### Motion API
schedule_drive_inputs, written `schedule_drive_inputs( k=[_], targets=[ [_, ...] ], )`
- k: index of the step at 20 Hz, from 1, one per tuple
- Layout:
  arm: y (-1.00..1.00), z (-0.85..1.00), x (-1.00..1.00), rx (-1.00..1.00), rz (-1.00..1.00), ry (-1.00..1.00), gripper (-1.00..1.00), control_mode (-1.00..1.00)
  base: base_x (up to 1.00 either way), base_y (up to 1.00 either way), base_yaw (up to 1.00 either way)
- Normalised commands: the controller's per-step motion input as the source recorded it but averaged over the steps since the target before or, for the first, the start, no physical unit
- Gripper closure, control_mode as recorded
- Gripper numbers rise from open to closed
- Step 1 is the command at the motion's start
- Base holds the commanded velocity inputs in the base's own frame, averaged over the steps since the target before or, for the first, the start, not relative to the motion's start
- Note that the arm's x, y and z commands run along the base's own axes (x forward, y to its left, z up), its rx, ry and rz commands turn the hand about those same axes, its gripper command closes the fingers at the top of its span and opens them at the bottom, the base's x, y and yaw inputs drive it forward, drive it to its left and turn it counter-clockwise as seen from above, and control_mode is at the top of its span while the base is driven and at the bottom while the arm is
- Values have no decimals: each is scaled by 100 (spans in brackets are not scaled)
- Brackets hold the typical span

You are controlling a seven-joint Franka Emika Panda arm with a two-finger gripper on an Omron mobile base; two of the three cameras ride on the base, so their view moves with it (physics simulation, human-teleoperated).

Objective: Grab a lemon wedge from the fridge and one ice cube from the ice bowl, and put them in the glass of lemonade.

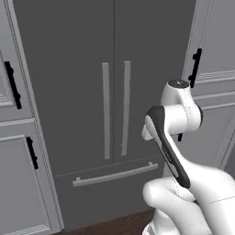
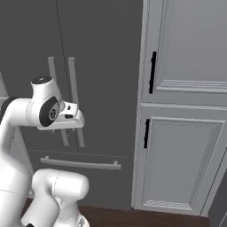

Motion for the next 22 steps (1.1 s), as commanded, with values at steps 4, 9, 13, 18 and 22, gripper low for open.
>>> schedule_drive_inputs(
  k=[4,9,13,18,22],
  targets=[
    [0,0,0,0,0,0,-100,100,-24,-41,-30],
    [0,0,0,0,0,0,-100,100,-42,-3,-6],
    [0,0,0,0,0,0,-100,100,-4,0,68],
    [0,0,0,0,0,0,-100,100,18,1,91],
    [0,0,0,0,0,0,-100,100,51,8,84]
  ],
)
